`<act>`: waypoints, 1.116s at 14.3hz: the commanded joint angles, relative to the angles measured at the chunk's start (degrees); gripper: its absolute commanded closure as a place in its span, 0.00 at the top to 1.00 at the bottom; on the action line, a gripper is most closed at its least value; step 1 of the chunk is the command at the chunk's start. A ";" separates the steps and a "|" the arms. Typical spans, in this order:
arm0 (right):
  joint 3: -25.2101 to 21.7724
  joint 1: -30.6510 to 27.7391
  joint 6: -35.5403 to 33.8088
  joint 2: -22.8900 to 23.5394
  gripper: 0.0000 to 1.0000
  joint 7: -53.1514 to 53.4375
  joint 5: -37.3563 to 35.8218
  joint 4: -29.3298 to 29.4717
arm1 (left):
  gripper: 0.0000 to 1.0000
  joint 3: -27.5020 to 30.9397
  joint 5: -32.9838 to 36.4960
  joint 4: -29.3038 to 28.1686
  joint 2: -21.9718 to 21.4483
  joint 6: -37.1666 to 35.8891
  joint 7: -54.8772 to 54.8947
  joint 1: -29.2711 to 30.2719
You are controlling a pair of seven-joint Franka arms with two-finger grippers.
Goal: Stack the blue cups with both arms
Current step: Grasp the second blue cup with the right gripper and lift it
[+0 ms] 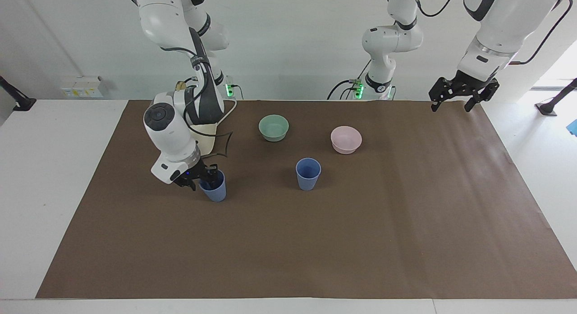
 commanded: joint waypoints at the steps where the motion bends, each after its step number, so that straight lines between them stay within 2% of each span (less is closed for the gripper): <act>1: 0.02 -0.30 1.38 -0.05 0.00 -3.10 -0.07 -0.18 | 1.00 -0.53 -0.97 -0.91 -1.48 -1.54 1.62 1.13; 6: 0.28 0.14 0.77 0.39 0.00 -2.50 0.11 2.11 | 1.00 -0.35 -0.97 -0.73 -1.48 -2.07 1.36 1.13; 9: 0.37 1.97 -4.92 0.04 0.00 -0.93 0.81 7.71 | 1.00 0.35 -0.88 -0.47 -1.48 -1.80 1.35 1.31; 13: 0.29 7.95 -12.31 0.12 0.00 9.88 0.55 16.06 | 1.00 1.75 -0.88 -0.64 -1.48 -2.07 1.27 -1.06; 16: 0.37 13.13 -18.12 0.74 0.00 15.67 0.46 22.74 | 1.00 1.76 -0.88 -0.64 -1.48 -2.07 1.09 -0.36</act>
